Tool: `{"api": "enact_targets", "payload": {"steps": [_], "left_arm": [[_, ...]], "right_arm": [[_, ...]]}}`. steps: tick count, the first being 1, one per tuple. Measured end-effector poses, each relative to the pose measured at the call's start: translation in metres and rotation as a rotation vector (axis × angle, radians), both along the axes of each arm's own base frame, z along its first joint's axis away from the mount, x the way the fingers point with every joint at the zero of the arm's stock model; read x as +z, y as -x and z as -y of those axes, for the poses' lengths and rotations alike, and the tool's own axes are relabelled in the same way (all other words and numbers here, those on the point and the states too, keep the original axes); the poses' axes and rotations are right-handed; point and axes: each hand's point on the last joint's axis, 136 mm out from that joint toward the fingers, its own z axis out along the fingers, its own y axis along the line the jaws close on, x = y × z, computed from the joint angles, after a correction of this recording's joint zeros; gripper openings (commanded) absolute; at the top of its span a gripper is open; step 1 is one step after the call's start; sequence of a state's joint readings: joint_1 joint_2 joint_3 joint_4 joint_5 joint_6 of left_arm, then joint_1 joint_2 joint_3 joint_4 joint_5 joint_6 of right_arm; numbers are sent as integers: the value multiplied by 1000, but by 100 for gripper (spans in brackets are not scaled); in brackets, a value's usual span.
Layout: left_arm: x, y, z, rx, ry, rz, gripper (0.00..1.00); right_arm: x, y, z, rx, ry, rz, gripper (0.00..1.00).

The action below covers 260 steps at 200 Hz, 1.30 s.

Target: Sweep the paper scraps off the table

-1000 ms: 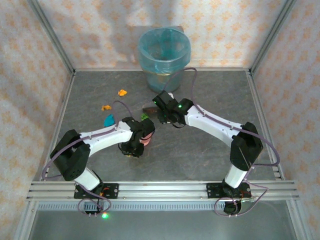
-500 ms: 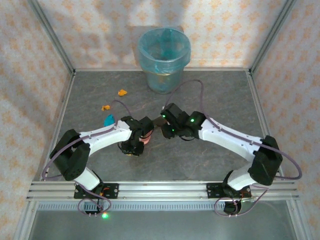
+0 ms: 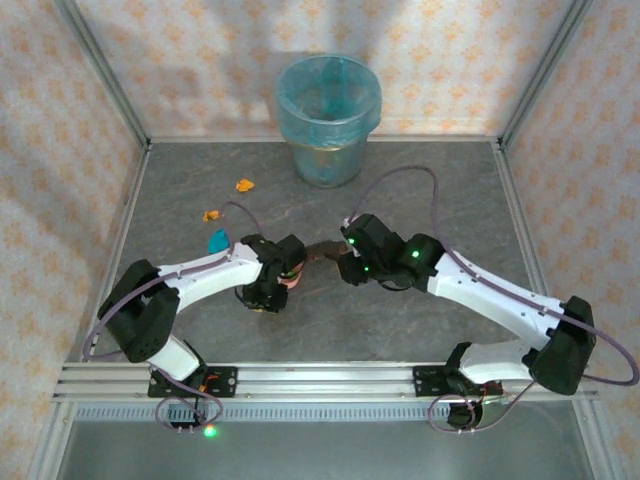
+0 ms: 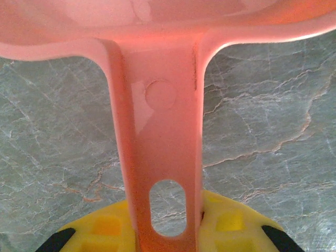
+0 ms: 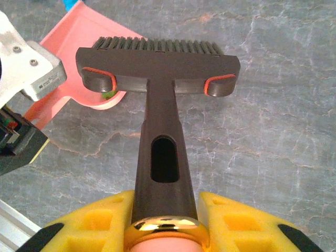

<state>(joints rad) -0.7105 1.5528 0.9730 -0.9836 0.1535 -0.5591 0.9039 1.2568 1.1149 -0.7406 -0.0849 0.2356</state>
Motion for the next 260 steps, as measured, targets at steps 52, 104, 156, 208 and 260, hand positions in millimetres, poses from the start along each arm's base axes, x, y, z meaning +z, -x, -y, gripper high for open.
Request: {"api": "enact_targets", "payload": {"steps": [52, 104, 156, 208, 260], "left_arm": [[8, 0, 0, 16, 32, 39, 0], [27, -2, 0, 20, 81, 100, 0], [69, -2, -2, 39, 149, 205, 0], [142, -12, 21, -8, 252, 349, 0], [207, -34, 41, -26, 305, 444, 0]], "right_arm": [[18, -18, 23, -135, -64, 102, 0], [31, -34, 73, -343, -175, 219, 0], [14, -48, 102, -491, -236, 243, 0], [-18, -50, 101, -524, -337, 188, 0], [-9, -54, 79, -460, -447, 181, 0]]}}
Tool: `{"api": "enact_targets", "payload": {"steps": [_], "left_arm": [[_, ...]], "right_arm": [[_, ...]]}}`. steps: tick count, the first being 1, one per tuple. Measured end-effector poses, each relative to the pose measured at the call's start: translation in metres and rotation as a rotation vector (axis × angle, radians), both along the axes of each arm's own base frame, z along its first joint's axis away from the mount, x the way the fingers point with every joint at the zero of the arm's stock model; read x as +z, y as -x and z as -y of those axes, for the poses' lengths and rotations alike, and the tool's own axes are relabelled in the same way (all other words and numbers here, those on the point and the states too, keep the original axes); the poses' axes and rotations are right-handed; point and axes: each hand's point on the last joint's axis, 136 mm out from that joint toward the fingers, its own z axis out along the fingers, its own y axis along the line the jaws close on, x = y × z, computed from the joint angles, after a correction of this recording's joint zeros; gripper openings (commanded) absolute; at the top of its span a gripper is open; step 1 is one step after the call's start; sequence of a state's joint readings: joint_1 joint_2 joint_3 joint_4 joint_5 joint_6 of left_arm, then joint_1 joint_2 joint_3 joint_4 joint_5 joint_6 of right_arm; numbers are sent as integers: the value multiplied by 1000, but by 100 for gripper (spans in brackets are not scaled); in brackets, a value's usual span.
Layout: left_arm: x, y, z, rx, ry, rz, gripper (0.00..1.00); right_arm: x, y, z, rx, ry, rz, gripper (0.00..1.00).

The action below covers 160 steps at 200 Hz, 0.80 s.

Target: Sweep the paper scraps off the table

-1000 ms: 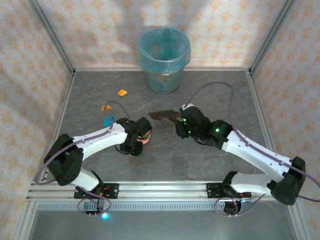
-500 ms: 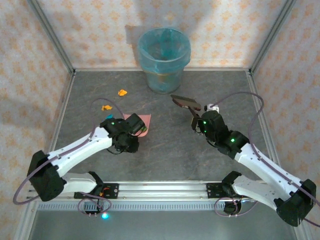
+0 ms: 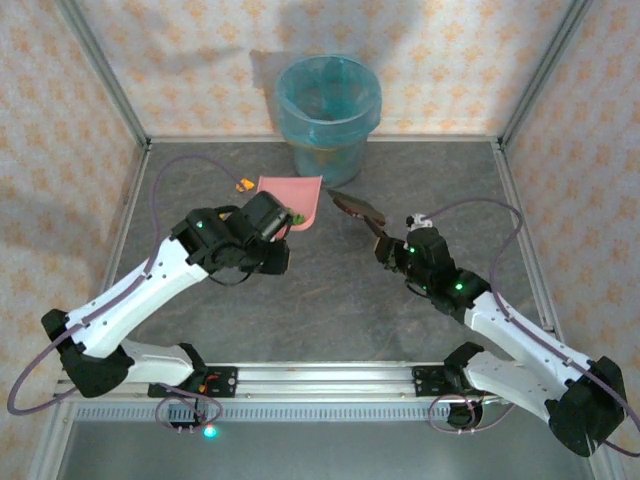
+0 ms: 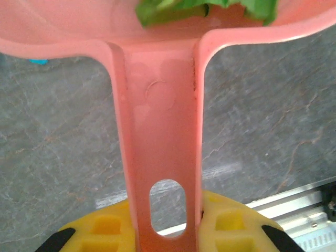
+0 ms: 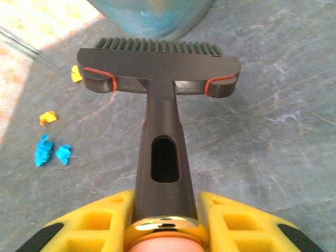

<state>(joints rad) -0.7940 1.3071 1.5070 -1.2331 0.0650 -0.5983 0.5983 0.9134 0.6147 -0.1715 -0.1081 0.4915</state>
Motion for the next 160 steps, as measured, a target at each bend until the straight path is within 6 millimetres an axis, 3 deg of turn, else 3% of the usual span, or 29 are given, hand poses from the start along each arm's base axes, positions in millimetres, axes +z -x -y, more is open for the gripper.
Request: {"api": "enact_targets", "payload": {"steps": [48, 77, 126, 160], "left_arm": [[63, -38, 33, -25, 48, 107, 0], [87, -69, 62, -46, 59, 150, 0], [83, -116, 109, -69, 83, 138, 0], [67, -138, 109, -38, 123, 84, 0]], "right_arm": [[-6, 3, -13, 60, -54, 2, 0], [-8, 4, -17, 80, -68, 2, 0], [-7, 4, -20, 92, -81, 10, 0], [-5, 4, -21, 96, -88, 17, 0]]}}
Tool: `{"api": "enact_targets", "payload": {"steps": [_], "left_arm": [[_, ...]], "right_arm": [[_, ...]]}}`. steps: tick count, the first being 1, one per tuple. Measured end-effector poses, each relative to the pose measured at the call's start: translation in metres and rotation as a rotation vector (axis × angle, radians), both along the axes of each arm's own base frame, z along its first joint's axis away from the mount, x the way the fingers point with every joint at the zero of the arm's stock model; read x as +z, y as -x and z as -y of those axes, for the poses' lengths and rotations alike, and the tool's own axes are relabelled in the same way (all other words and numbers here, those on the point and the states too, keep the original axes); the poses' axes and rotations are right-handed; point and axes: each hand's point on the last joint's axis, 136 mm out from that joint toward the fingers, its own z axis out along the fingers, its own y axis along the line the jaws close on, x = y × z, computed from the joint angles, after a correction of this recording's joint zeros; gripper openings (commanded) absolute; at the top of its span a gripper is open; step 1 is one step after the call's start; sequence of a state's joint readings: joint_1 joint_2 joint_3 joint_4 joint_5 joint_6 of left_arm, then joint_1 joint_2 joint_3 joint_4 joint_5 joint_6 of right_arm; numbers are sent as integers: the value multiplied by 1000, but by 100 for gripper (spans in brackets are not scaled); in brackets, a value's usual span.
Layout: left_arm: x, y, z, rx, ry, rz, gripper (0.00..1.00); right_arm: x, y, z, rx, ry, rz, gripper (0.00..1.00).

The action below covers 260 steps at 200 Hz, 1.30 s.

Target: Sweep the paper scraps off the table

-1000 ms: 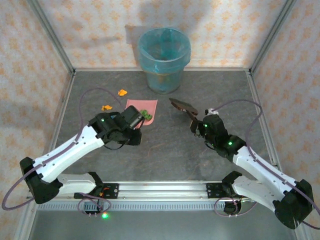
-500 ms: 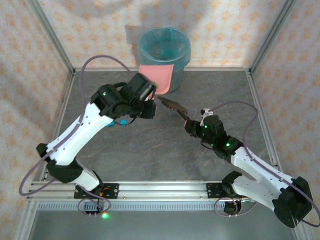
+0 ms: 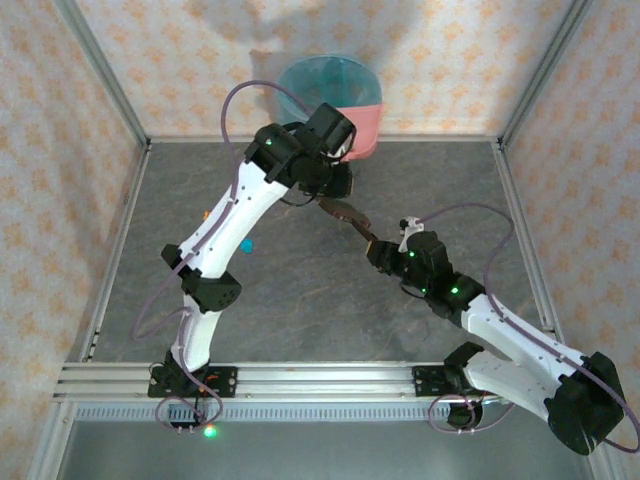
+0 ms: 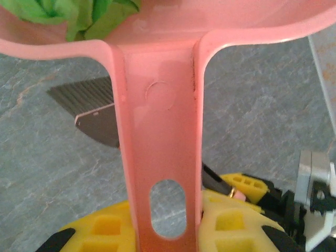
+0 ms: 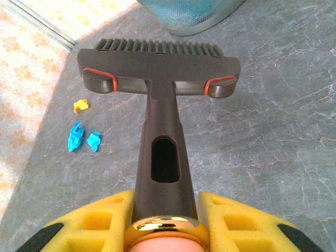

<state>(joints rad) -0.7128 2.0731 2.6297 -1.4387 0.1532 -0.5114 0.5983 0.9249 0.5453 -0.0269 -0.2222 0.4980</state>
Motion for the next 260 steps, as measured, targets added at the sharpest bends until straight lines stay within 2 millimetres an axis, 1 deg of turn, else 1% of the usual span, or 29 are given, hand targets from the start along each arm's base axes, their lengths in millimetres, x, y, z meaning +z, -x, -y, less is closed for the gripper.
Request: {"api": "enact_targets", "payload": {"steps": [16, 46, 65, 82, 115, 135, 169, 194, 220, 260], "left_arm": [[5, -9, 2, 9, 49, 9, 0], [21, -21, 16, 9, 169, 30, 0], [29, -31, 22, 17, 249, 31, 0], [33, -46, 23, 49, 317, 23, 0], [33, -76, 22, 122, 426, 4, 0], [36, -91, 26, 153, 503, -6, 0], [48, -112, 37, 201, 637, -13, 0], [62, -126, 42, 238, 754, -16, 0], [75, -151, 42, 298, 892, -21, 0], [75, -185, 37, 387, 1036, -42, 0]], "right_arm": [[1, 0, 0, 0, -2, 3, 0], [0, 0, -1, 3, -2, 0, 0], [-2, 0, -1, 4, 0, -4, 0], [-2, 0, -1, 4, 1, -5, 0], [-3, -1, -1, 4, 2, -7, 0], [-4, -1, -1, 4, 3, -9, 0], [-4, -1, -1, 4, 4, -10, 0], [-4, -1, -1, 4, 5, -11, 0], [-4, -1, -1, 3, 5, -11, 0], [-4, -1, -1, 4, 5, -11, 0]]}}
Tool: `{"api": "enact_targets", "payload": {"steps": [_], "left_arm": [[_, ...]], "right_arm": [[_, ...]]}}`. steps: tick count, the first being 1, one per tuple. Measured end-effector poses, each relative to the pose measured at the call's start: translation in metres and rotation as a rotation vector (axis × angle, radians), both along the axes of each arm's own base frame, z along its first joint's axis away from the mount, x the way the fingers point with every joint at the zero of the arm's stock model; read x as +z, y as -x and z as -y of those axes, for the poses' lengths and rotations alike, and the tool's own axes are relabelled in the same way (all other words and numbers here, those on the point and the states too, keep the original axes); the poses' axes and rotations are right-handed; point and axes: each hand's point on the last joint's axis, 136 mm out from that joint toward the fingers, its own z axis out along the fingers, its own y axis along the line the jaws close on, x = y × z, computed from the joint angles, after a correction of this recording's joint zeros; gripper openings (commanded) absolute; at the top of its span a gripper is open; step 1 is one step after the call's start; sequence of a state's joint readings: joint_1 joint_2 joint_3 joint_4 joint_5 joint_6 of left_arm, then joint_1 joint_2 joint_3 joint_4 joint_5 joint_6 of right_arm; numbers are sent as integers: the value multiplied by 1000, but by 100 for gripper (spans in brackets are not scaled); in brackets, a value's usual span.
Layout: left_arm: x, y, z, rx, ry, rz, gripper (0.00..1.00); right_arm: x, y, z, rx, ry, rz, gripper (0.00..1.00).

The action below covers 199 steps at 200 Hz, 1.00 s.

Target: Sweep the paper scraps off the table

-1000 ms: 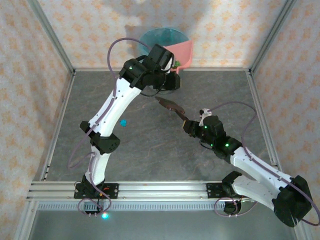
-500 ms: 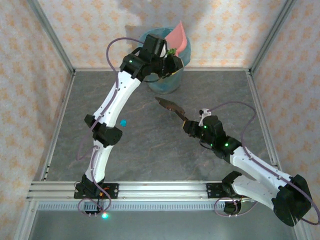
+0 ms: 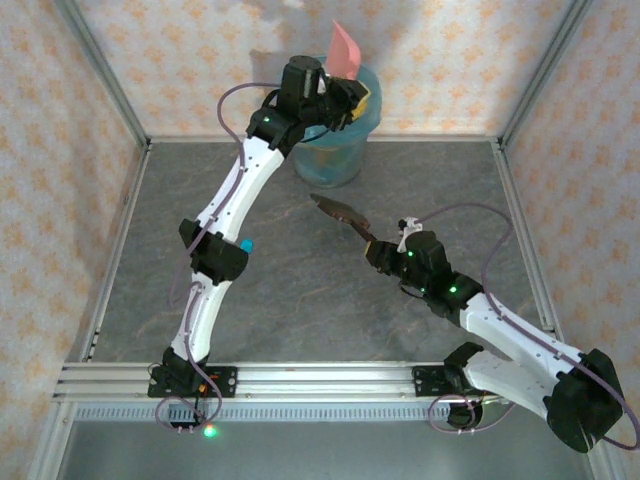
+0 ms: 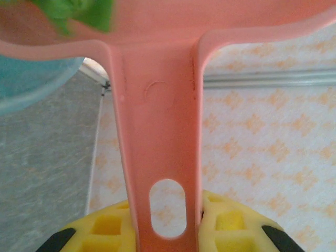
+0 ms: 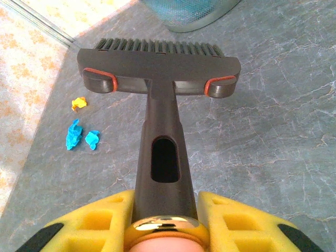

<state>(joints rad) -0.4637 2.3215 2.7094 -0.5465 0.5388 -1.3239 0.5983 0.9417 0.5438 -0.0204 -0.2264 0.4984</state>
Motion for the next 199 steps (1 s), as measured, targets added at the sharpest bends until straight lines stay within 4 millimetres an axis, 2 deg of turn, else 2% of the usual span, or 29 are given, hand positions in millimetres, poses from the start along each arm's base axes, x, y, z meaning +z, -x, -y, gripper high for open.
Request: {"api": "enact_targets", "payload": {"steps": [38, 99, 199], "left_arm": [[12, -25, -2, 49, 176, -17, 0], [42, -36, -2, 64, 405, -22, 0], [41, -39, 3, 66, 450, -28, 0]], "right_arm": [[0, 0, 0, 0, 0, 0, 0], [0, 0, 0, 0, 0, 0, 0], [-2, 0, -1, 3, 2, -6, 0]]}}
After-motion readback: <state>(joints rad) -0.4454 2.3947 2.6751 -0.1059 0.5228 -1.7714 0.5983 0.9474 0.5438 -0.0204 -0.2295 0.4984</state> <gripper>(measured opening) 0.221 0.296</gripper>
